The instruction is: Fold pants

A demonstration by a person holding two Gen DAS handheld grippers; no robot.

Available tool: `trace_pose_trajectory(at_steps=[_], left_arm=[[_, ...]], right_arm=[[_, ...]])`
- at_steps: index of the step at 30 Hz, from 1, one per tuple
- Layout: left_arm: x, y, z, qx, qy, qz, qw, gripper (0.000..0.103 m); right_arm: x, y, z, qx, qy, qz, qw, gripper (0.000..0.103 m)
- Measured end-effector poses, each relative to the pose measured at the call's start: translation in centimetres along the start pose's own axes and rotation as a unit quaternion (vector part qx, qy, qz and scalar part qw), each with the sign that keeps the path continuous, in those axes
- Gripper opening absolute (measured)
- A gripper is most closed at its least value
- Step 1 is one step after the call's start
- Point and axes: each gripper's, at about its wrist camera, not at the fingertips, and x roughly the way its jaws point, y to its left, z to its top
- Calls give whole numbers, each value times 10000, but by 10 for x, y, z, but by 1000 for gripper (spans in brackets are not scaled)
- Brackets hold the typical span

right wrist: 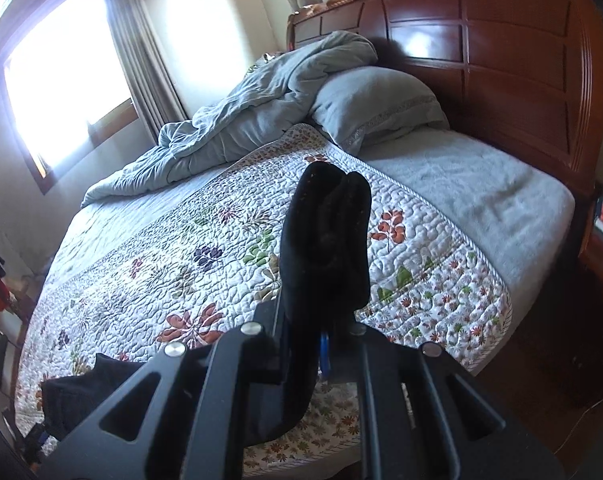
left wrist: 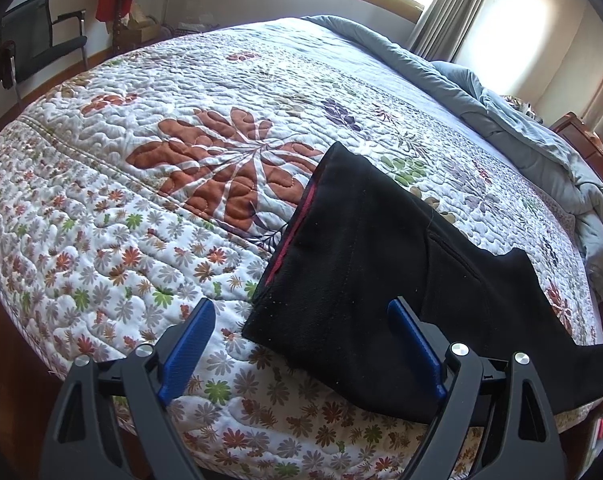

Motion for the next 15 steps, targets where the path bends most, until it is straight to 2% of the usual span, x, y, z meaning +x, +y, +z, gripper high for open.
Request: trace_pose_trajectory(at_steps=[15], left_arm=[[7,-4,3,115,92,187,9997,88]], right_arm=[[-17,42,0,-835,-223,-140,9962,10]])
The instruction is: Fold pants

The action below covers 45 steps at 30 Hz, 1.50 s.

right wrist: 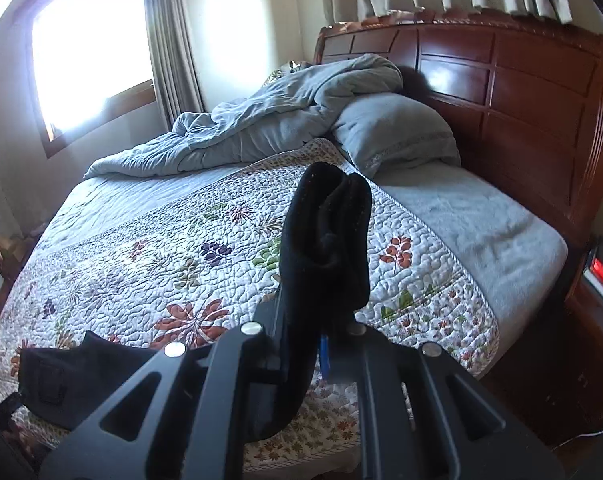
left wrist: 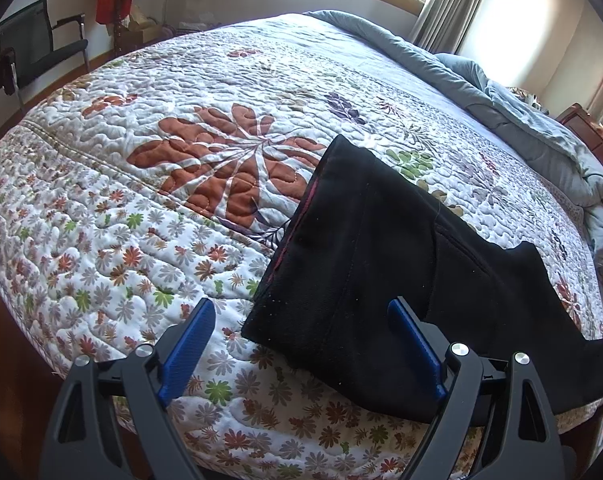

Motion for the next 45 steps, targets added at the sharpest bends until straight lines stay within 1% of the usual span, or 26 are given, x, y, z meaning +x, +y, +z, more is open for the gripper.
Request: trace_pose_trajectory(at_steps=[8,16,25,37,45], left_arm=[[5,-7,0,105,78,133,9998,88],[5,-10,-1,138,81,200,9997,88],[3,-7,-1,96,43,129,9999,88],[-1,-4,-2,71,8,-10,10000,88],[-4,-3,-2,33,-23,-106,9999,88]], right_arm=[[-6,9,3,-388,-180,-36,9991,10],[-4,16,6,-569,-201,-6,9982,10],[-9,40,7,-954,-261,-135,9950,10],[-7,74,10,-1479,-228,-312,9883,10],[-3,103,4,-1992,-142,-464,9788,10]])
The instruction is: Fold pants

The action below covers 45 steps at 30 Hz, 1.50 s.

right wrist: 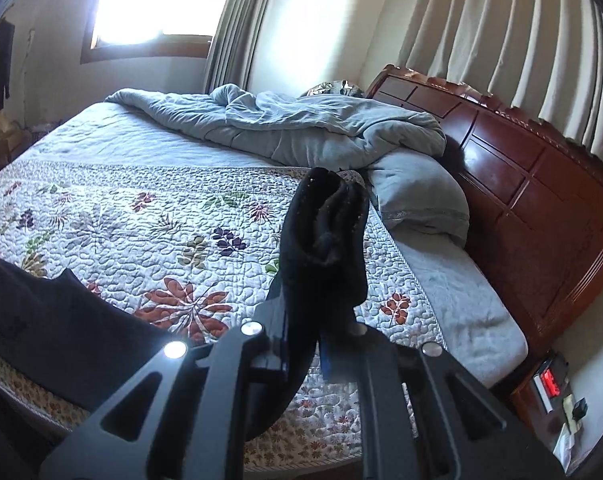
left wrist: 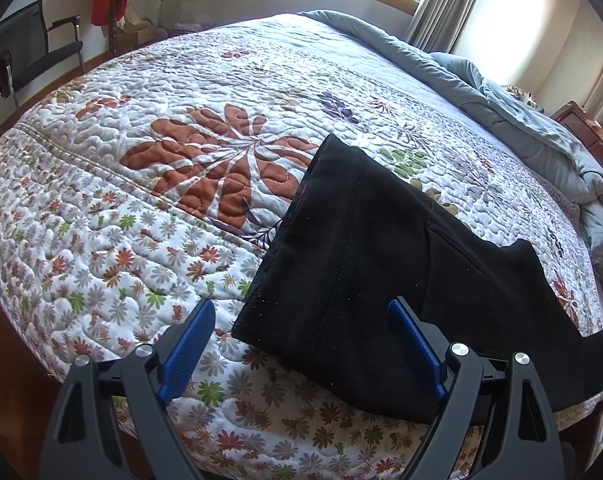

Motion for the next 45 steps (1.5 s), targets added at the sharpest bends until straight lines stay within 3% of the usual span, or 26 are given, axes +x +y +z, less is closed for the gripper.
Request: trace_pose_trajectory(at_steps=[20,45], left_arm=[[-3,7,0,-137,-46,-260,9996,88],[-8,14,0,-338,-134,-484,9982,88]], right_arm=[[3,80,-2,-1164,131,-224,9929,10],[21,172,-14,-2153,331,-42,9760,10]])
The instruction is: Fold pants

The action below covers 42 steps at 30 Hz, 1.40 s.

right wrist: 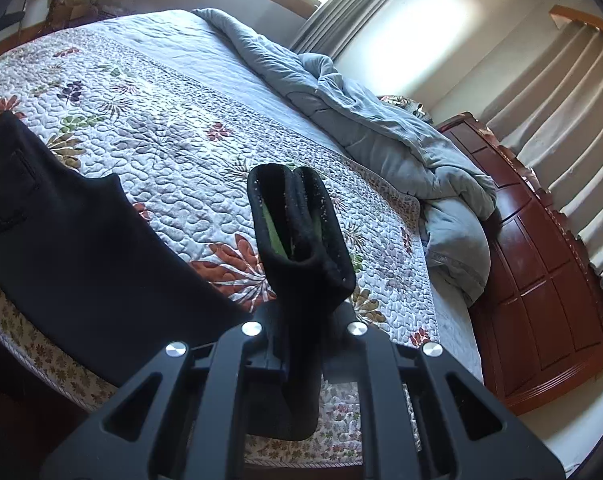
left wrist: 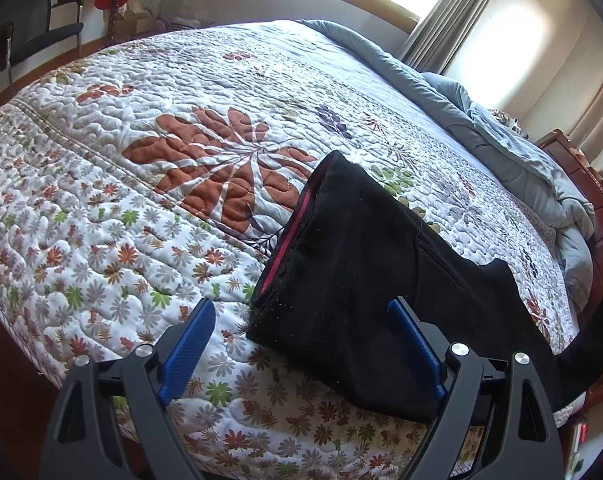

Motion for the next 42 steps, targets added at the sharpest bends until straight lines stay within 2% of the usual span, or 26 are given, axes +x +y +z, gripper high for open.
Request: trace_pose_trajectory(at_steps=[7,19,22,25,31,37,42], left_arm=[[-1,3,0,-59,-12,-53,10000,88],[-1,8,0,-108,-13,-88,9999,88],[-1,8,0,-114,-11,-96,9999,88],[-1,8,0,-124,-6,-105,9999,88],[-1,9,0,-144,-1,-102,9998,88],[0,6,-2,-173,5,-109,9998,88],[0,0,-4,-201,12,-107,9997,88]], right_arm=[[6,27,3,-279,51,25,9996,10],[20,91,-1,-1152,130,-65,9932,10],[25,110,-6,-1521,130,-231,9880,10],[32,136,-14,-2038,79,-522,9776,10],[47,172,-28,-2604,129,-612,9635,10],[58,191,-41,-2901,177,-642,9547,10],[60,195,-47,-2964,186,-601,9530,10]])
